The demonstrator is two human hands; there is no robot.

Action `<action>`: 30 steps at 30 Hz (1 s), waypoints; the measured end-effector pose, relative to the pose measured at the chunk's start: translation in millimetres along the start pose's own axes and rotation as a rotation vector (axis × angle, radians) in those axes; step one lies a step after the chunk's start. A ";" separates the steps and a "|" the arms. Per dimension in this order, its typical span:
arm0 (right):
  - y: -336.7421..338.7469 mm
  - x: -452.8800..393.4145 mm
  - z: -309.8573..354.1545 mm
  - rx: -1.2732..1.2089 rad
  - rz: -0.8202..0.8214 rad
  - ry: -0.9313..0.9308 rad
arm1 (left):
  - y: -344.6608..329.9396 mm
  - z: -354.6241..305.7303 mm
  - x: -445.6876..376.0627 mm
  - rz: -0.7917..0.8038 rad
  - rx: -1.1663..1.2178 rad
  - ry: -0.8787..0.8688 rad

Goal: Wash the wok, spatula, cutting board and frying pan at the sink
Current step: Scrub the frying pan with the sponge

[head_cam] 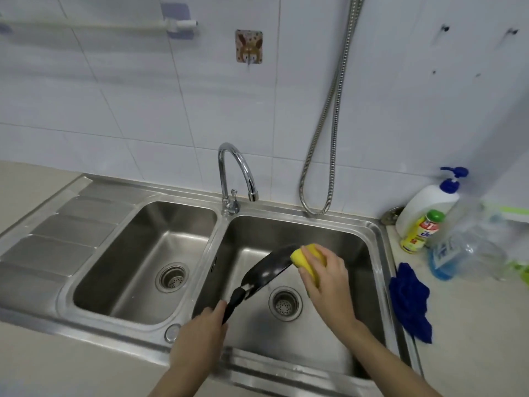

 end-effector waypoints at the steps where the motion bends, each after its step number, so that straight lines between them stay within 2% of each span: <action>1: -3.2 -3.6 7.7 0.084 0.030 0.106 | -0.3 -0.8 0.1 -0.032 -0.045 -0.024; 4: -23.7 -8.4 33.1 0.269 0.138 0.371 | -1.8 -3.4 -0.3 0.013 -0.194 -0.110; 7: -50.7 -14.7 47.7 0.343 0.278 0.403 | 6.5 -10.0 1.1 -0.055 -0.261 -0.150; 9: -60.1 -24.7 43.7 0.351 0.361 0.278 | 12.0 -13.3 5.5 -0.086 -0.297 -0.178; 13: -79.0 -48.4 -14.8 0.262 0.651 -0.265 | 6.7 2.2 16.6 -0.125 -0.307 -0.203; 15: -81.7 -52.7 -42.1 0.195 0.670 -0.472 | 8.7 11.6 22.5 -0.158 -0.311 -0.200; 19: -85.2 -53.5 -49.4 0.036 0.649 -0.601 | 21.3 17.7 26.6 -0.190 -0.322 -0.198; 22: -87.6 -64.3 -8.4 -0.012 0.612 -0.371 | 21.8 8.8 19.9 -0.170 -0.327 -0.207; 24: -92.7 -60.4 35.0 0.125 0.652 -0.086 | 15.8 2.7 12.4 -0.139 -0.328 -0.189; 26: -90.7 -44.8 72.3 0.329 0.559 0.200 | 10.3 -0.3 5.6 -0.115 -0.305 -0.157; 27: -87.0 -37.7 81.2 0.378 0.491 0.265 | 8.9 0.4 2.0 -0.100 -0.288 -0.139; 30: -72.6 -24.6 75.1 0.334 0.294 0.260 | 8.5 9.3 -3.6 -0.065 -0.245 -0.086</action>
Point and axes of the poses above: each hand's wrist, its own x-axis away from the middle knuckle, its own y-axis out of the back of the hand, z = x × y, the point moved 3 cm from there along -x, towards the middle knuckle, and after that the axes turned 1 degree about x, right-handed, at the moved point
